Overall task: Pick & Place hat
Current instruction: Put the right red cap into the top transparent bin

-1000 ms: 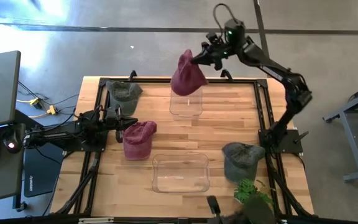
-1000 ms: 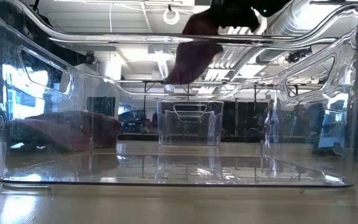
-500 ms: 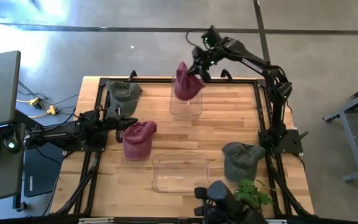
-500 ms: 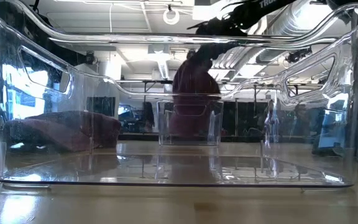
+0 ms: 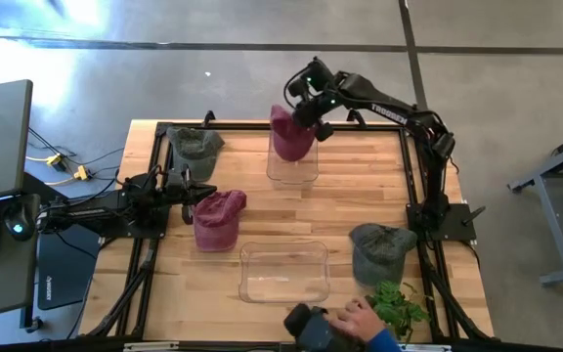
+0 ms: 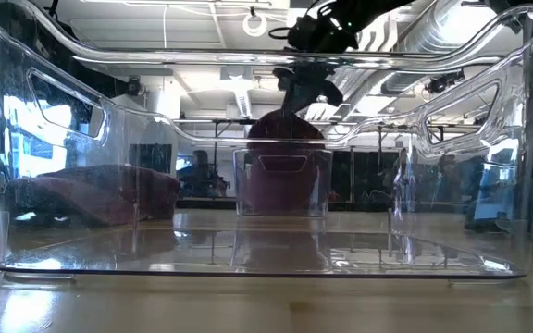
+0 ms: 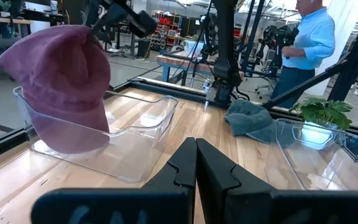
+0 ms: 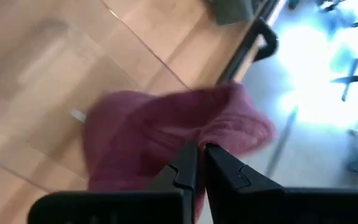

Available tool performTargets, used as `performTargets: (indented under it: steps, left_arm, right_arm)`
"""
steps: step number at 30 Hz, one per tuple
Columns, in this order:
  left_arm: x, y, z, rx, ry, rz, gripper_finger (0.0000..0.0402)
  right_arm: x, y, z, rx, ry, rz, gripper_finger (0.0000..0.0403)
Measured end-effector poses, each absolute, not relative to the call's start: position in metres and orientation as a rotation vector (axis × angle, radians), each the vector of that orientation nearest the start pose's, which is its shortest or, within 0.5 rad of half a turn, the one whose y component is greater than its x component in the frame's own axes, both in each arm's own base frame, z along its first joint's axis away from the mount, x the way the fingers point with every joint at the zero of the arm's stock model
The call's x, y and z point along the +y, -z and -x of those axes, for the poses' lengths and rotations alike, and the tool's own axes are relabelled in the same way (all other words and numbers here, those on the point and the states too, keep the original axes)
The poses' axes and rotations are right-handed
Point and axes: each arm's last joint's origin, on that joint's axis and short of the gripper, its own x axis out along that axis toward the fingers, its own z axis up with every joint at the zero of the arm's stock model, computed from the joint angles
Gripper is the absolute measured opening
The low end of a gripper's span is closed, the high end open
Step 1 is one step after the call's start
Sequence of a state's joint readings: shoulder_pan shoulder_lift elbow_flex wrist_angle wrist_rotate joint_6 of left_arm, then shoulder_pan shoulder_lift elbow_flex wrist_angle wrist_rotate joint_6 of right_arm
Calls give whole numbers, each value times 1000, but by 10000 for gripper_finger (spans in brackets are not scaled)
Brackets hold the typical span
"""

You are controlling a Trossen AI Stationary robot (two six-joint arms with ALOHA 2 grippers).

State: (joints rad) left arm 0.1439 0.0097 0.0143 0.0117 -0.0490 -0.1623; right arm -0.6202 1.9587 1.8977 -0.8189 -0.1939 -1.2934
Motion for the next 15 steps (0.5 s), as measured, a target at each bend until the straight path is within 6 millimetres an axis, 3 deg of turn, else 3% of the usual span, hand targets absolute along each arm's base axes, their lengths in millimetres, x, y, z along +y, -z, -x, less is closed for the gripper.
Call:
performTargets:
  steps: [6, 15]
  left_arm:
    - [15, -169, -96, -32, -191, 161, 1]
    - [15, -169, -96, -32, -193, 161, 1]
  right_arm:
    - [-237, -325, -364, 914, -142, 1022, 15]
    - [-241, -304, -361, 1022, -4, 799, 16]
